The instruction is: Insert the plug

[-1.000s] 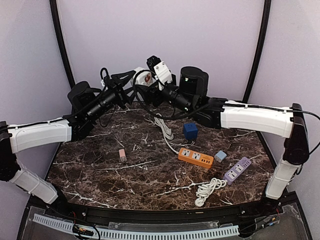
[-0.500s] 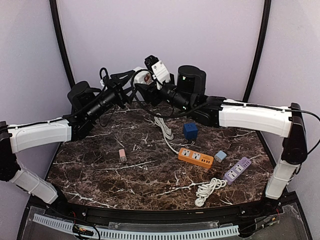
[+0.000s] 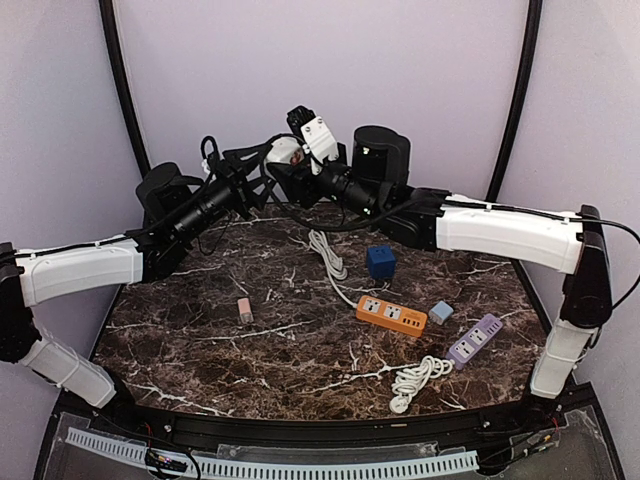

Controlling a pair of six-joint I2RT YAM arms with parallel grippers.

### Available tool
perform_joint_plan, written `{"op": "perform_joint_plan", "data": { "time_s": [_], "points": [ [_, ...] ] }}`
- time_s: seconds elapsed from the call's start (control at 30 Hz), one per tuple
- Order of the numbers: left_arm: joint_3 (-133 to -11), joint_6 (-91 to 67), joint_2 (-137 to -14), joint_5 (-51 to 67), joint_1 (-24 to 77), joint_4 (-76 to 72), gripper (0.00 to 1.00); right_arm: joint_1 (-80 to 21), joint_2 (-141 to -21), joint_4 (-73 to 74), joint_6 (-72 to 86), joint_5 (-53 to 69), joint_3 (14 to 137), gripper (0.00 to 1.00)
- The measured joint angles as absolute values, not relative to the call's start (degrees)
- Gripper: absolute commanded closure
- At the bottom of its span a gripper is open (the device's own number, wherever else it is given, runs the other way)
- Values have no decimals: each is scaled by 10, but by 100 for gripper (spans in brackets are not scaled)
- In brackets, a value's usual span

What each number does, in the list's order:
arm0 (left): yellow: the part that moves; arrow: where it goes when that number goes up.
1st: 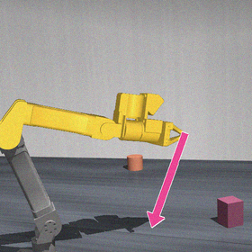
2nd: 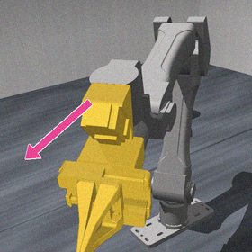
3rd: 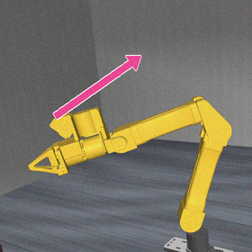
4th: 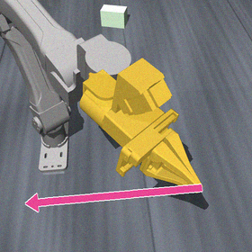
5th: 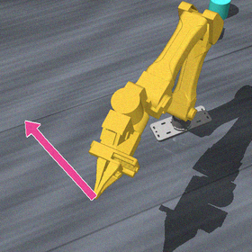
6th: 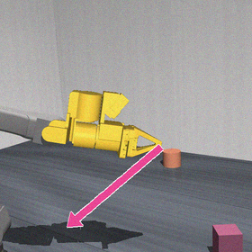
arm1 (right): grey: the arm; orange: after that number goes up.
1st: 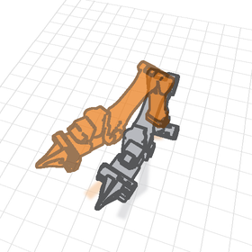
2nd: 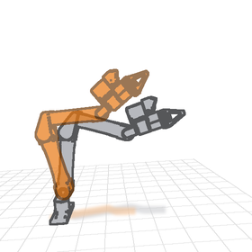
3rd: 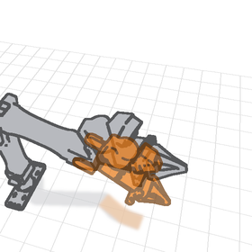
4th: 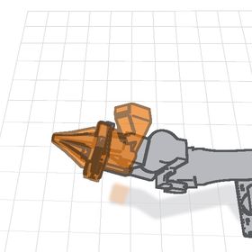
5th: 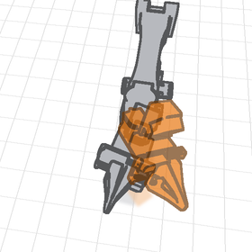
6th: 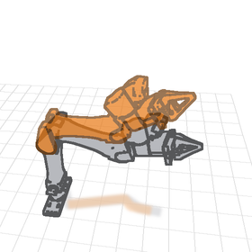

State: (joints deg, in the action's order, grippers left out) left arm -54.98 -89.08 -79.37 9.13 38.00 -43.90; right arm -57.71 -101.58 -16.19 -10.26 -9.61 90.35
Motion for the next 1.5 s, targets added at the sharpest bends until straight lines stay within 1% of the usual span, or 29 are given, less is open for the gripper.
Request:
{"op": "perform_joint_plan", "data": {
  "time_s": [0.23,0.37,0.5,0.8,0.87,0.93,1.0,1.03,1.07,1.1,1.13,1.17,1.2,1.23,1.27,1.33,1.5],
  "points": [
    [-550,-886,-794,91,380,-435,99,-577,-1017,-157,-104,-96,903,24],
    [-550,-881,-794,91,380,-431,99,-577,-1017,-149,-107,-97,903,24],
    [-550,-876,-791,91,380,-426,99,-577,-1017,-140,-115,-101,904,26],
    [-550,-871,-778,92,380,-415,99,-578,-1017,-136,-119,-98,904,40],
    [-550,-871,-778,91,380,-415,99,-578,-1017,-137,-115,-98,903,46],
    [-550,-869,-777,91,380,-416,98,-578,-1017,-138,-103,-97,904,57],
    [-550,-868,-776,91,380,-415,92,-578,-1017,-139,-101,-97,904,69],
    [-550,-868,-776,91,380,-415,84,-578,-1017,-139,-100,-97,903,73],
    [-549,-868,-776,91,380,-415,80,-578,-1017,-139,-98,-97,904,77],
    [-548,-868,-776,91,380,-415,69,-578,-1017,-138,-97,-97,904,80],
    [-547,-868,-775,91,380,-415,61,-578,-1017,-138,-95,-96,904,84],
    [-545,-868,-774,90,380,-415,46,-579,-1017,-136,-93,-97,904,88],
    [-543,-868,-773,90,380,-415,26,-579,-1017,-136,-92,-96,903,91],
    [-542,-868,-771,89,380,-414,14,-580,-1017,-135,-90,-96,903,95],
    [-541,-868,-769,89,380,-412,4,-580,-1017,-134,-89,-95,903,98],
    [-538,-865,-764,89,380,-401,2,-581,-1017,-135,-88,-96,903,100],
    [-531,-856,-745,84,380,-373,1,-581,-1008,-122,-88,-116,884,100]
  ]
}}
